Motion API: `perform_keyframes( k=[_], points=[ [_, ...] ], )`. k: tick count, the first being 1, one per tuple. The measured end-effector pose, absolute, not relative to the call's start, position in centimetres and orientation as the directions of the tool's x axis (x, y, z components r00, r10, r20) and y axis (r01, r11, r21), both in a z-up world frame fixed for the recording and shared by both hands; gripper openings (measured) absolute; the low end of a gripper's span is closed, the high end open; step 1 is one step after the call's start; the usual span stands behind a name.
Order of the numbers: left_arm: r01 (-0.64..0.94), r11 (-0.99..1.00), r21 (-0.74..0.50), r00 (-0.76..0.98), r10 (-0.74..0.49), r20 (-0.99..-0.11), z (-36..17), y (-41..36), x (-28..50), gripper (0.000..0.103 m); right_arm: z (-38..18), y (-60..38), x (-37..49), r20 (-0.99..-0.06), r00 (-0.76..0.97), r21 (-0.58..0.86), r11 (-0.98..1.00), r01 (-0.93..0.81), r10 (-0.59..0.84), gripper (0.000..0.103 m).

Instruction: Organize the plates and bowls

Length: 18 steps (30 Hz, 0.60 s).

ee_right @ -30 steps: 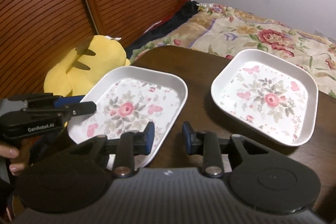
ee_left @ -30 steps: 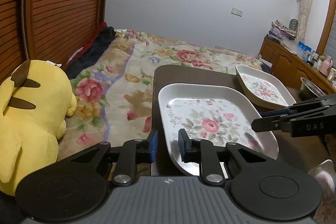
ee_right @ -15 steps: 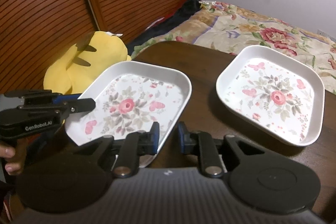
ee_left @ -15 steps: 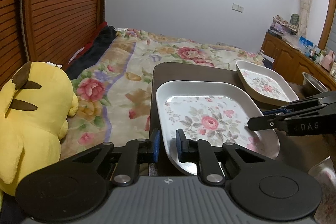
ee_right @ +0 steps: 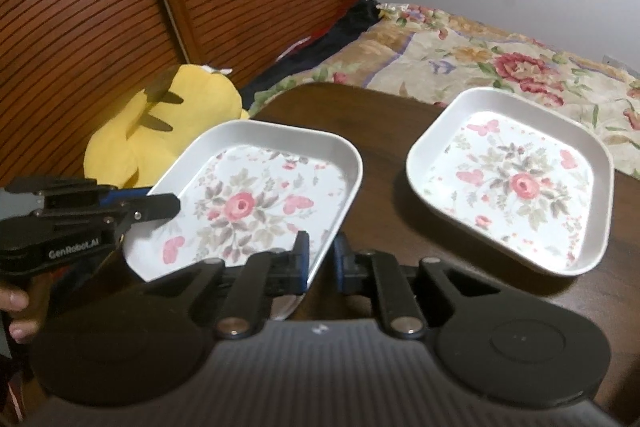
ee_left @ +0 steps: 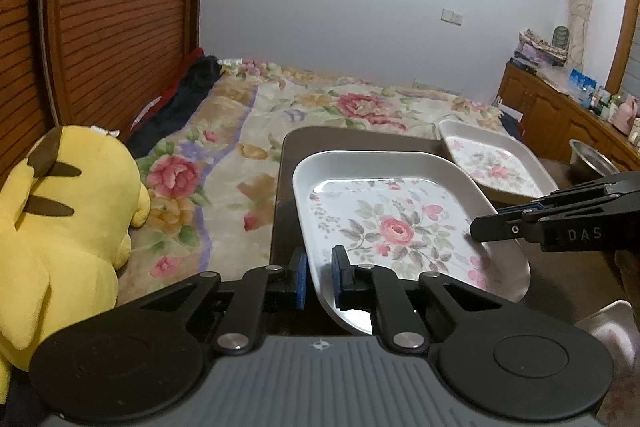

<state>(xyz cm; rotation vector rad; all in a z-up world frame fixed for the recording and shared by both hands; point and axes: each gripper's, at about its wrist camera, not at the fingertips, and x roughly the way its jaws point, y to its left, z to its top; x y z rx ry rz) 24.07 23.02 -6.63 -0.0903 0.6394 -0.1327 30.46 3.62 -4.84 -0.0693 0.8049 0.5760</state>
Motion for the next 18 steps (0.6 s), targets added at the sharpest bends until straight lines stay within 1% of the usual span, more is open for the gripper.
perform_keyframes(
  k=[9,18],
  points=[
    [0.133,0.986,-0.105,0.818,-0.169,-0.55,-3.6,20.7,21.8,0.013,-1.8,1.1,28.1,-0.65,0.591,0.155,0.845,-0.512,0.478,0.014],
    [0.167,0.982,-0.089,0.829,-0.189,-0.526,-1.1,17.5,18.9,0.014,0.4,-2.3,25.1,-0.608,0.645,0.142,0.862,-0.486,0.464,0.014]
  ],
)
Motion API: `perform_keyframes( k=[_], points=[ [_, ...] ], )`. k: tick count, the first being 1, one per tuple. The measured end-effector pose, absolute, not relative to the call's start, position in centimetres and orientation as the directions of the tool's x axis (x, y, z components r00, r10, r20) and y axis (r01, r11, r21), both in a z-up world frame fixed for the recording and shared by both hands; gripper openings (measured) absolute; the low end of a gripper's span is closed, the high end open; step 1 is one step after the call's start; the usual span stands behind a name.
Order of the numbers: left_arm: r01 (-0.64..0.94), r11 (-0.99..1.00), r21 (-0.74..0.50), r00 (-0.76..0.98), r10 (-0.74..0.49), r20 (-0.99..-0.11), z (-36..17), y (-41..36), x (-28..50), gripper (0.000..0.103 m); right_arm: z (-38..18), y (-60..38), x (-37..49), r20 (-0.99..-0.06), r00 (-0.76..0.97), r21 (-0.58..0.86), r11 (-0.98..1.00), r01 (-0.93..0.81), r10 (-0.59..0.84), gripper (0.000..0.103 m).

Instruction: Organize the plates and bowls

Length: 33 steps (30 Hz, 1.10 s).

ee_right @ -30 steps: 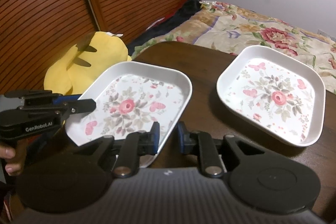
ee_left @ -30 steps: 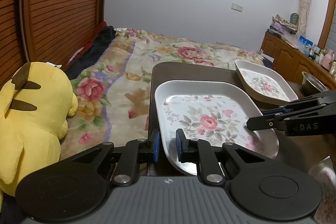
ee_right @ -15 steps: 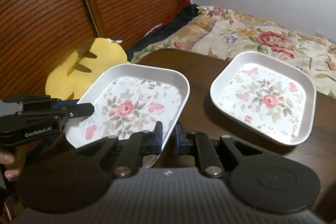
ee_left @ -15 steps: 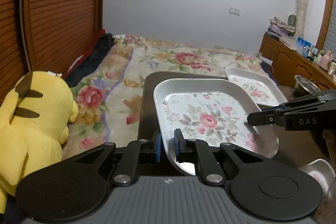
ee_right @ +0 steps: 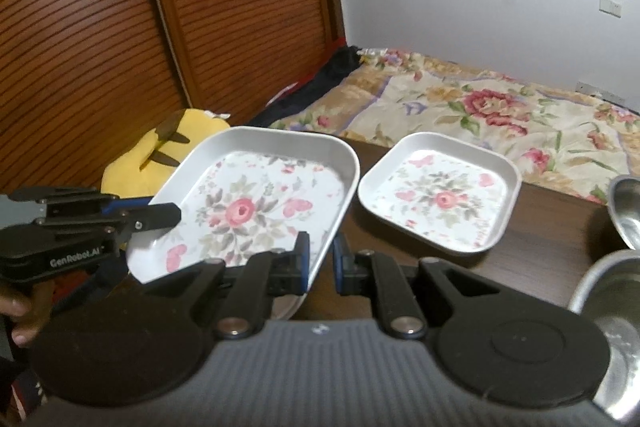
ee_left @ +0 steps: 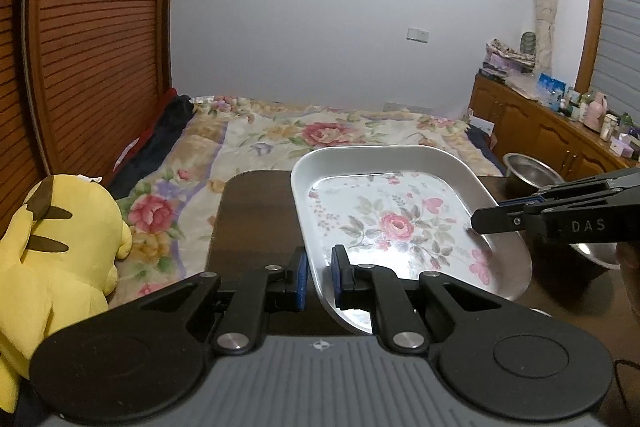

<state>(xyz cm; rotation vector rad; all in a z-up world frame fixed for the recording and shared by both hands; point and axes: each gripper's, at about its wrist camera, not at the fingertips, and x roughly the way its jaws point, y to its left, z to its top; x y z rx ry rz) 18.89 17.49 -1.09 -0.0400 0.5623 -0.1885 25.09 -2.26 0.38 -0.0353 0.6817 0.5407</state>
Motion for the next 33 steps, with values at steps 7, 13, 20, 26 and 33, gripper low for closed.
perform_keyframes(
  k=[7,13,20,26,33],
  points=[
    [0.195,0.978,-0.072,0.842,-0.205,-0.5,0.6,15.4,16.5,0.014,2.0,-4.3,22.9,-0.576,0.672,0.138,0.865,-0.482,0.466,0.014],
    [0.215,0.974,-0.073,0.835,-0.222,-0.503,0.6,14.5,14.8,0.014,2.2,-6.1,21.0,-0.563,0.682,0.143,0.868,-0.476,0.467,0.014],
    [0.23,0.97,-0.075,0.82,-0.235,-0.522,0.0,13.6,13.7,0.014,1.9,-7.1,19.0,-0.558,0.686,0.147,0.869,-0.472,0.467,0.014],
    [0.237,0.968,-0.078,0.811,-0.242,-0.533,-0.5,13.1,12.9,0.014,1.4,-7.9,17.7,-0.556,0.688,0.151,0.871,-0.469,0.467,0.014],
    [0.25,0.965,-0.082,0.795,-0.253,-0.551,-1.3,12.2,12.1,0.014,0.1,-9.0,16.4,-0.563,0.685,0.176,0.877,-0.447,0.463,0.014]
  ],
)
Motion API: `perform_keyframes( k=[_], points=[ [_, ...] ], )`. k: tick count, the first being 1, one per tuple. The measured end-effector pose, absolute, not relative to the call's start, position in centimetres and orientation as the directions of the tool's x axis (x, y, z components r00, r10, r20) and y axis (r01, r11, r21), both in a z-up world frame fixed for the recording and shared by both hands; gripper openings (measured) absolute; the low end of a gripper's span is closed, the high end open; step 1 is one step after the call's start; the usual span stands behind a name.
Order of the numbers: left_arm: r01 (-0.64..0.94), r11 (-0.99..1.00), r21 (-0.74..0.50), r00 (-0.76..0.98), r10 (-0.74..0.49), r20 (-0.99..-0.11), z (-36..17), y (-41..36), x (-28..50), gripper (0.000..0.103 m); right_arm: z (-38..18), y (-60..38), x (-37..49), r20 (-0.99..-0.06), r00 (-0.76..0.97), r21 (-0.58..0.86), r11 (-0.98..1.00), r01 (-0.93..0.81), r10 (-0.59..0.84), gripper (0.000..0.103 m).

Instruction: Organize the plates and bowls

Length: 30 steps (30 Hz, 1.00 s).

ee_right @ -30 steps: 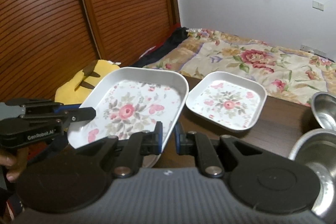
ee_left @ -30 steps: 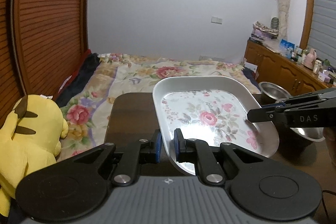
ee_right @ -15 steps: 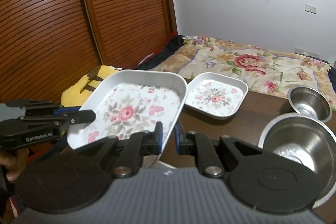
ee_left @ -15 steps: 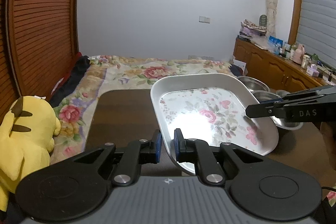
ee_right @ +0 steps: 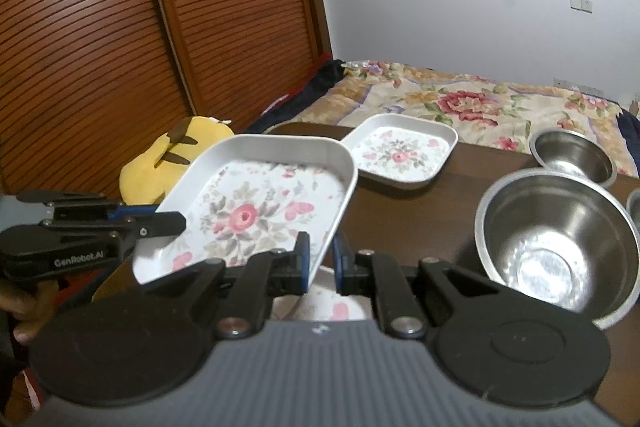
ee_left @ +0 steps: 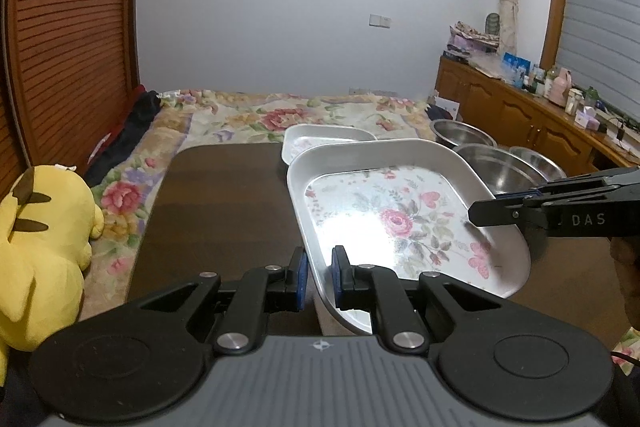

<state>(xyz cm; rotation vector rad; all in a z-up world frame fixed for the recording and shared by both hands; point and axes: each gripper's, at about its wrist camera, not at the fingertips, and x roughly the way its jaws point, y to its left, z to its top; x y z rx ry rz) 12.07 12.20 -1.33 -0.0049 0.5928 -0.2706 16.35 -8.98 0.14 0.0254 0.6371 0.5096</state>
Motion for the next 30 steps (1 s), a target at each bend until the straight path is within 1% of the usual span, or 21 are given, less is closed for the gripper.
perform_keyframes(
  k=[26,30],
  points=[
    [0.262,0.959,-0.106,0.75,-0.271,-0.603,-4.5,11.0,10.4,0.014,-3.5,-10.4,13.4,-0.596,0.666,0.201,0.886,-0.418,0.449,0.014],
    [0.257,0.963,-0.078,0.747,-0.249,-0.616,-4.9,10.5,10.6,0.014,-4.1,-10.5,13.4,-0.6,0.663,0.21,0.887,-0.411,0.448,0.014]
  ],
)
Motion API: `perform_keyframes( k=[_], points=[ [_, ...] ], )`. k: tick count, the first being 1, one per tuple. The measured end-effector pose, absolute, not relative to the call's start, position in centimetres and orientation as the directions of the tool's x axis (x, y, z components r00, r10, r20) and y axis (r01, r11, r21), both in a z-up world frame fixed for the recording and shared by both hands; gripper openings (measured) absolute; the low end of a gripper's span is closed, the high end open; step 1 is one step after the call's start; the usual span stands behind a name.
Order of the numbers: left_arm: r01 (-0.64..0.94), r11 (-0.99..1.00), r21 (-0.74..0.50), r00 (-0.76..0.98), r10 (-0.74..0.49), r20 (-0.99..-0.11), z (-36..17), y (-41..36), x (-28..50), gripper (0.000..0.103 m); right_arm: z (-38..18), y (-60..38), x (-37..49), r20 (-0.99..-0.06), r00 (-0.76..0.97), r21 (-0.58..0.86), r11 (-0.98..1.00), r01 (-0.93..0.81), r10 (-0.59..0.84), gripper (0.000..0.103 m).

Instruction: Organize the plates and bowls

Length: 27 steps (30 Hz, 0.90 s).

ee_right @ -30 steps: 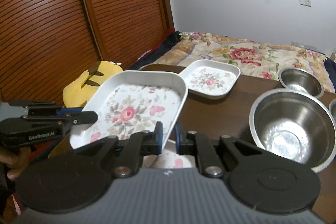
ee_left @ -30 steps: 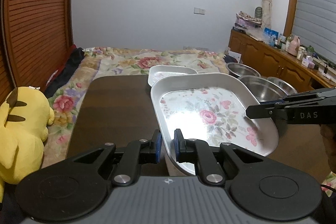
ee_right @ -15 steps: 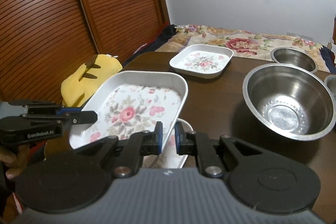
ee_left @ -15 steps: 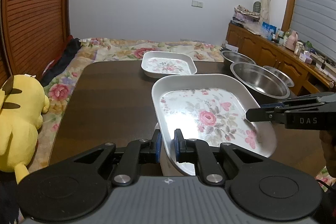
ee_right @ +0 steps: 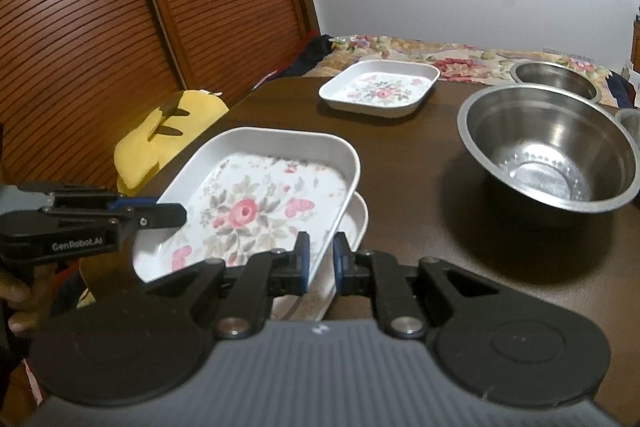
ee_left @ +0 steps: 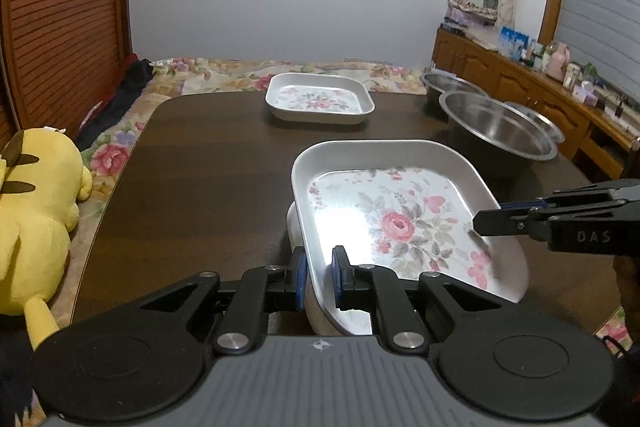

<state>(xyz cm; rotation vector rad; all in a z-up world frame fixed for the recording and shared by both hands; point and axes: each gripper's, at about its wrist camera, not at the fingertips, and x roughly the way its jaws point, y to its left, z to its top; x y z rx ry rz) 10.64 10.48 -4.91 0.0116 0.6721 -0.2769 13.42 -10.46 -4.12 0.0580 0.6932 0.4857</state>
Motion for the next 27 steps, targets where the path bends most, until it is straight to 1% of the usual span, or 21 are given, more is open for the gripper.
perform_keyframes(
  k=[9,17,27],
  points=[
    [0.251,0.965,-0.071,0.738,-0.238,-0.632,-5.9,10.5,10.8,0.014,-5.2,-10.7,13.5,-0.595,0.656,0.255,0.883,-0.394,0.465,0.014],
    [0.247,0.969,-0.022,0.747,-0.205,-0.632,-6.4,10.0,11.1,0.014,-5.7,-10.2,13.2,-0.584,0.68,0.21,0.892,-0.401,0.443,0.014],
    [0.237,0.971,-0.025,0.747,-0.198,-0.635,-7.3,10.0,11.4,0.014,-6.4,-10.3,12.6,-0.57,0.709,0.174,0.904,-0.391,0.416,0.015]
  ],
)
